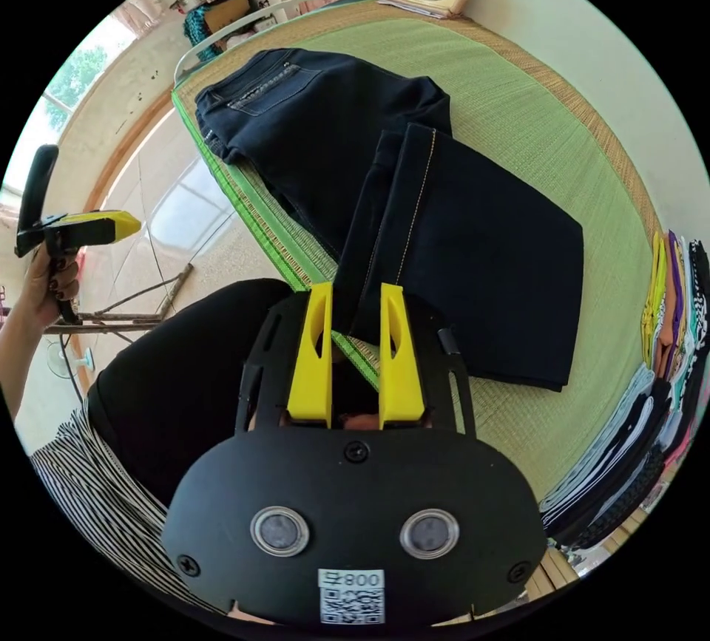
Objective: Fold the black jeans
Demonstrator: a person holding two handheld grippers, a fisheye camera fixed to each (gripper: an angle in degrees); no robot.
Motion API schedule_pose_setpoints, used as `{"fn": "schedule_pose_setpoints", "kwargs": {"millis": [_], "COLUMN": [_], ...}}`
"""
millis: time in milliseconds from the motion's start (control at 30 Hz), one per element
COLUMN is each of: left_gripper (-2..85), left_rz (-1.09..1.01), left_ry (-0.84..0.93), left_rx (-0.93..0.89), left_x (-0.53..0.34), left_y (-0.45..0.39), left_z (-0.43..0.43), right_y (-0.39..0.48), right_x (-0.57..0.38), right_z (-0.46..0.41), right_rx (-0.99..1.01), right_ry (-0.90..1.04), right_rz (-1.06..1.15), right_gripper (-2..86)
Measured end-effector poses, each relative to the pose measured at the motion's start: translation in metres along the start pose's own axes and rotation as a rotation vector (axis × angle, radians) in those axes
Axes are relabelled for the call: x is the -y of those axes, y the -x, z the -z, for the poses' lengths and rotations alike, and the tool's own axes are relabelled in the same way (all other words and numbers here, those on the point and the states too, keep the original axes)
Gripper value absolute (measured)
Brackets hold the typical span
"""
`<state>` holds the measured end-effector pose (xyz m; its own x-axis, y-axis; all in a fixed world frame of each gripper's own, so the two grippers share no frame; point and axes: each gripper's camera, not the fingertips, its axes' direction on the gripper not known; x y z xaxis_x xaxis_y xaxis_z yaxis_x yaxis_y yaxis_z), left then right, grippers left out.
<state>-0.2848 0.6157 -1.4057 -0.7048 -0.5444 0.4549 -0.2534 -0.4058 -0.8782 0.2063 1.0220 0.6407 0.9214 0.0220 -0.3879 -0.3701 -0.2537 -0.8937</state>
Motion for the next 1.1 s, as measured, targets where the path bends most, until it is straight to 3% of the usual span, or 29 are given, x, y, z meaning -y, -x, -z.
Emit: {"fn": "schedule_pose_setpoints", "kwargs": {"millis": [167, 367, 633, 900, 1100], "left_gripper": [0.0, 0.0, 0.1, 0.1, 0.1], "left_rz": [-0.009, -0.050, -0.081, -0.099, -0.083], "left_ry": [0.036, 0.021, -0.020, -0.046, -0.041], "left_rx": [-0.014, -0.051, -0.126, -0.169, -0.188], "left_x": [-0.007, -0.002, -0.011, -0.020, -0.034], "left_y": [0.017, 0.027, 0.039, 0.048, 0.058], "left_z": [-0.040, -0.079, -0.130, -0.173, -0.207], "right_y": [0.013, 0.000, -0.043, -0.194, -0.296], "right_x": [0.019, 0.028, -0.007, -0.142, -0.272], "right_z": [-0.004, -0.002, 0.062, 0.167, 0.128], "right_rx": [-0.055, 0.110, 0.156, 0.084, 0.185], "right_ry": [0.030, 0.043, -0.169, -0.435, -0.453], "right_rz": [0.015, -0.021, -0.105, -0.514, -0.960], "right_gripper": [5.7, 2.7, 1.6, 1.2, 0.7]}}
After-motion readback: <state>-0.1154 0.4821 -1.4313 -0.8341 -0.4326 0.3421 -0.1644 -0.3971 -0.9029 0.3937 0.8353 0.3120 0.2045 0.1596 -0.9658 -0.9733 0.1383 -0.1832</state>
